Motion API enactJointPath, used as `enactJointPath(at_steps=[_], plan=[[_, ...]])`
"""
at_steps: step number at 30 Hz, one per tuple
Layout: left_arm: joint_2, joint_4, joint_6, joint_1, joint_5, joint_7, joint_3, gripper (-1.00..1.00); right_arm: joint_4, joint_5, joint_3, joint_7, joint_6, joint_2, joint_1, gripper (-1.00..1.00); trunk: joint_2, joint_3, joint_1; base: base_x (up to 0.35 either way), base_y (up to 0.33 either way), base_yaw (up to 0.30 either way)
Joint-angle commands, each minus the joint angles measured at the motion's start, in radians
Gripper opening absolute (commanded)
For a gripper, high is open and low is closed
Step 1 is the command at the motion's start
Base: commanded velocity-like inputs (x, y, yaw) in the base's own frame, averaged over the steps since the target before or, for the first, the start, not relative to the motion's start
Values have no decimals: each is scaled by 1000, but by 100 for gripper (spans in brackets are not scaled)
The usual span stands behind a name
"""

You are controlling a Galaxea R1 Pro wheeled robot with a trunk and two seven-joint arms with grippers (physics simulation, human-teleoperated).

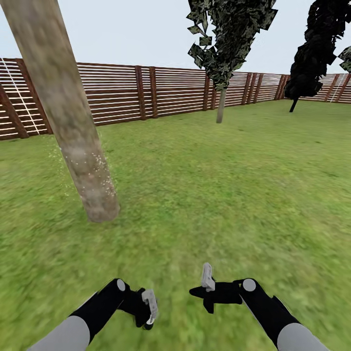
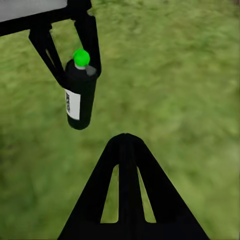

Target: In the garden, pick up the pesticide atomizer on the floor and spray pesticide onto both trees until each tree trunk is fully covered.

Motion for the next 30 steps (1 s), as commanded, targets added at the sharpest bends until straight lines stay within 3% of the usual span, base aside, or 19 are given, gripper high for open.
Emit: enactJointPath(at_steps=[1, 4, 14, 30], plan=[[-11, 0, 0, 0, -4, 1, 0, -100, 0, 0, 0, 0, 1, 8, 0, -100, 0, 0, 0, 0, 0, 0], [-48, -8, 0, 0, -4, 4, 0, -100, -1, 1, 0, 0, 1, 26, 0, -100, 0, 0, 0, 0, 0, 0], [-131, -12, 1, 0, -5, 7, -7, -100, -1, 1, 0, 0, 0, 28, 0, -100, 0, 0, 0, 0, 0, 0], [-150, -43, 3, -3, -1, 16, -7, -100, -1, 0, 0, 0, 0, 28, -1, -100, 0, 0, 0, 0, 0, 0]])
